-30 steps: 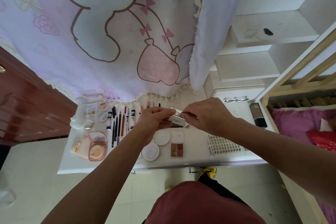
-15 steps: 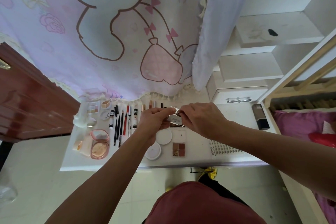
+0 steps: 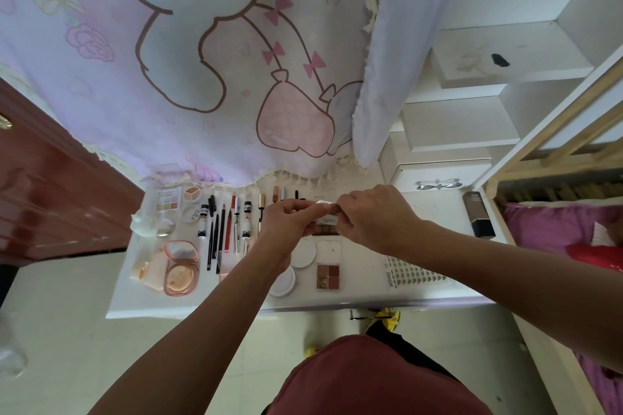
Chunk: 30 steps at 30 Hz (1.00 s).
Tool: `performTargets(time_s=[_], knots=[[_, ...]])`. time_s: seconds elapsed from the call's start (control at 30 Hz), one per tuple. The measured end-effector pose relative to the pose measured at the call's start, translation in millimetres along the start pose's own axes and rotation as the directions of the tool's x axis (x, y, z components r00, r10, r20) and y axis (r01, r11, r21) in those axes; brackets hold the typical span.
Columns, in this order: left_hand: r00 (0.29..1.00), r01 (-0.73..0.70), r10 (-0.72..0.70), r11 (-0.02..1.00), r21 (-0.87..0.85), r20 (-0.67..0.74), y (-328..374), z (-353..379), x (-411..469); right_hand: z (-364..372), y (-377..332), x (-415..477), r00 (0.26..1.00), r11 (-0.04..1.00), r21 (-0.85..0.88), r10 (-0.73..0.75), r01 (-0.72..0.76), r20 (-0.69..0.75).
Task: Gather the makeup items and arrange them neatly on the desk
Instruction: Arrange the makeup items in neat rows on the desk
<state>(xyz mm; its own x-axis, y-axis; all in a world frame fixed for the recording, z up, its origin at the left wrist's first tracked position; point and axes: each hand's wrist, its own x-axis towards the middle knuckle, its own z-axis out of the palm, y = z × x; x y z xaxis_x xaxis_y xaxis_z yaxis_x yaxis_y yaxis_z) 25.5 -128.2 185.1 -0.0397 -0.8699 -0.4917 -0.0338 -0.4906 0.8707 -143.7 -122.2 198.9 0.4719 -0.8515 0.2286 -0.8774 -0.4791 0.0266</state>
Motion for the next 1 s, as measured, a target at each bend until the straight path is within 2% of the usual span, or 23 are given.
performTargets(time_s=[0.2, 0.37, 0.57, 0.67, 0.73, 0.77, 0.83, 0.9, 1.0], knots=[[1.0, -0.003, 0.003, 1.0, 0.007, 0.003, 1.1, 0.6, 1.1, 0.3, 2.7, -3.4, 0.997, 0.998, 0.017, -0.067, 0.068, -0.036], [0.997, -0.053, 0.049, 0.996, 0.073, 0.065, -0.5, -6.4, 5.1, -1.6, 9.1, -4.3, 0.991, 0.987, 0.092, -0.134, 0.135, -0.022], [0.986, -0.093, 0.083, 0.994, 0.063, 0.143, -3.9, -12.6, 8.3, -2.8, 13.7, -6.4, 0.99, 0.972, 0.183, -0.14, 0.144, -0.034], [0.985, -0.076, 0.071, 0.997, 0.026, 0.159, -4.3, -13.0, 9.4, -5.1, 15.8, -6.4, 0.99, 0.966, 0.232, -0.129, 0.112, 0.06], [0.985, -0.039, 0.051, 0.997, -0.072, 0.168, -4.6, -12.4, 8.3, -11.5, 20.6, -3.3, 0.978, 0.941, 0.336, -0.04, -0.032, 0.205], [0.984, -0.024, 0.044, 0.993, -0.117, 0.172, -4.6, -13.0, 7.8, -13.8, 23.2, -2.7, 0.96, 0.868, 0.469, 0.032, -0.164, 0.278], [0.981, -0.013, 0.048, 0.983, -0.185, 0.188, -3.1, -14.9, 6.7, -14.9, 27.4, -4.2, 0.897, 0.591, 0.694, 0.123, -0.41, 0.424], [0.977, -0.025, 0.067, 0.979, -0.202, 0.203, -1.4, -15.6, 6.5, -10.7, 29.7, -8.3, 0.857, 0.37, 0.779, 0.123, -0.507, 0.5], [0.972, -0.041, 0.083, 0.981, -0.189, 0.221, 0.0, -16.4, 5.9, -6.8, 29.0, -13.6, 0.841, 0.231, 0.809, 0.118, -0.54, 0.527]])
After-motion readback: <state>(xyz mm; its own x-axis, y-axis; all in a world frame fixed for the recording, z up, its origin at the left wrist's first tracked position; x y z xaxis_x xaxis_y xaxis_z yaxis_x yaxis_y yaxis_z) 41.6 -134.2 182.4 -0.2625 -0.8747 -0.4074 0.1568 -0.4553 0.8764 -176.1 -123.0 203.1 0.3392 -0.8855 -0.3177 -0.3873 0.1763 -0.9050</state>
